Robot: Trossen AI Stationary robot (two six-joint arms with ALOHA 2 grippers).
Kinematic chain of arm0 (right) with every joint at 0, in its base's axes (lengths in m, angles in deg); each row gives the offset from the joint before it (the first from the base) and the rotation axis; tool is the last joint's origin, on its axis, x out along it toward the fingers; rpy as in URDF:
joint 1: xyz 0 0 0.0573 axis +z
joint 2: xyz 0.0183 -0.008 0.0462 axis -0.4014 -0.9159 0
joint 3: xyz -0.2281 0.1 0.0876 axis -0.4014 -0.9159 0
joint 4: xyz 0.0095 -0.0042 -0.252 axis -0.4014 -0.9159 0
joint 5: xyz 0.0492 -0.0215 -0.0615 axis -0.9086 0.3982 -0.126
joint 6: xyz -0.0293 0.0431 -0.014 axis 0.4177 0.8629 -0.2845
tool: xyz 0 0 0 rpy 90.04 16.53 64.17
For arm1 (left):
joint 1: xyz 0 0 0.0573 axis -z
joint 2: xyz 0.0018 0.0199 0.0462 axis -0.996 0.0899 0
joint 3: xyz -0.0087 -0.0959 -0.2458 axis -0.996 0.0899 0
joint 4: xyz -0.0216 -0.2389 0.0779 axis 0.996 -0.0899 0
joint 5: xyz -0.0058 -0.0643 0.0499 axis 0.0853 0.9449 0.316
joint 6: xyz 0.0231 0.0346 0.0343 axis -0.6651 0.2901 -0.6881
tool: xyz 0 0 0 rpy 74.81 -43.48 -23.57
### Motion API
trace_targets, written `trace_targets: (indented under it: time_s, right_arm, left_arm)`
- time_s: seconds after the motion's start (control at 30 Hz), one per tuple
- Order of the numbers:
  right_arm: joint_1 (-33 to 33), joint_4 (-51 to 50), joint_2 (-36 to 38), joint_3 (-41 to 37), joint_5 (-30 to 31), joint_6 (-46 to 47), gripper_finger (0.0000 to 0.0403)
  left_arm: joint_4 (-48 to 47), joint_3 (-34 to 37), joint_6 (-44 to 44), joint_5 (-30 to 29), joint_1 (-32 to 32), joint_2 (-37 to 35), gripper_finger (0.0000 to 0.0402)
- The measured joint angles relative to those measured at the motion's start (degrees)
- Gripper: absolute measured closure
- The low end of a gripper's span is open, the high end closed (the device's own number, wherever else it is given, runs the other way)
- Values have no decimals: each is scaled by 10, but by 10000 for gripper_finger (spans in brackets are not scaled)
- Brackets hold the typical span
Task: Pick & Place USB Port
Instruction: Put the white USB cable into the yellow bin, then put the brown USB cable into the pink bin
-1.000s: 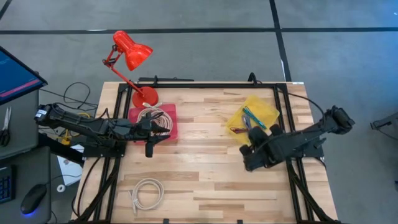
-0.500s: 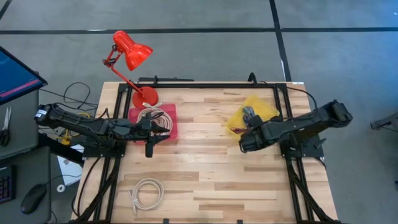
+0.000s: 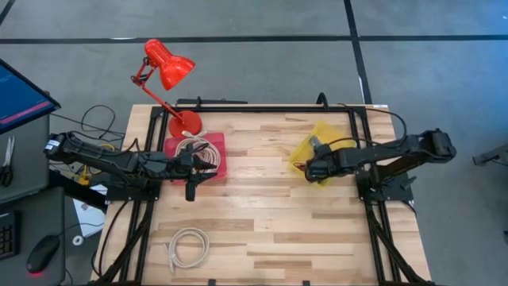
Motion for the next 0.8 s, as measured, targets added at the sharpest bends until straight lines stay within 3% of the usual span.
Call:
trace_targets:
  time_s: [0.27, 0.5, 0.8]
  right_arm:
    - [-21, 37, 0, -23, -30, -25, 396]
    - [-21, 37, 0, -23, -31, -42, 335]
    - [-13, 34, 0, 13, -83, -118, 283]
  left_arm:
    - [0, 0, 0, 0, 0, 0, 282]
    - [0, 0, 0, 0, 0, 0, 282]
    - [-1, 0, 0, 0, 0, 0, 282]
